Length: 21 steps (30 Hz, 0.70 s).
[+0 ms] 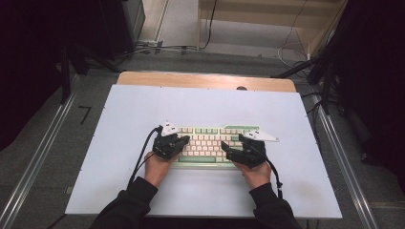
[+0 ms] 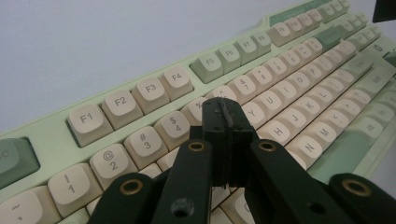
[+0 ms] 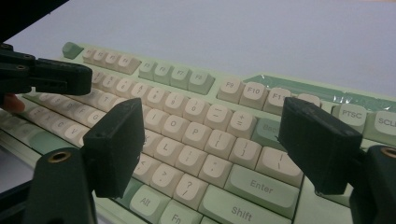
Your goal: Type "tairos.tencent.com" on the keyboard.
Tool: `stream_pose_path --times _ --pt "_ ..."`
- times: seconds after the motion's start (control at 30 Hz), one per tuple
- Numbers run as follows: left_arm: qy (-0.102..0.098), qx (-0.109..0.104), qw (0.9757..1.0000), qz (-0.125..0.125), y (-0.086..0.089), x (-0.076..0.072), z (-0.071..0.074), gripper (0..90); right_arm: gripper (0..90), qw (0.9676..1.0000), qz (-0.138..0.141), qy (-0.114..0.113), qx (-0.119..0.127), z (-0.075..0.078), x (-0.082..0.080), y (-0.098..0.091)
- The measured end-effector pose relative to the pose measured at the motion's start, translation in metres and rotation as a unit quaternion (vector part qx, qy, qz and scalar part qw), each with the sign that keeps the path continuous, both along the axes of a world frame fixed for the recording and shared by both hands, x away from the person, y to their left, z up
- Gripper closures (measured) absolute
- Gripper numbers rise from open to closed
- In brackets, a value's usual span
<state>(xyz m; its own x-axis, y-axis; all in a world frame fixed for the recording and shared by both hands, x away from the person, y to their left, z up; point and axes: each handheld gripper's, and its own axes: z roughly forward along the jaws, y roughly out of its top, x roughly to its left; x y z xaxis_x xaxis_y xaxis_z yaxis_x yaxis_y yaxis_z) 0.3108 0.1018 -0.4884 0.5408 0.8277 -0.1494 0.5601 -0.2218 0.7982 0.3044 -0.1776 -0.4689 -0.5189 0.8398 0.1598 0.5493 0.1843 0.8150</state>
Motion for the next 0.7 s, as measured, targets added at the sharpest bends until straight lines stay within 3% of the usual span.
stream_pose_path --times 0.7 --pt "0.008 0.017 0.9998 0.003 -0.0009 0.0019 -0.0021 90.0 21.3 1.0000 0.000 0.002 -0.003 -0.0006 0.0003 0.0012"
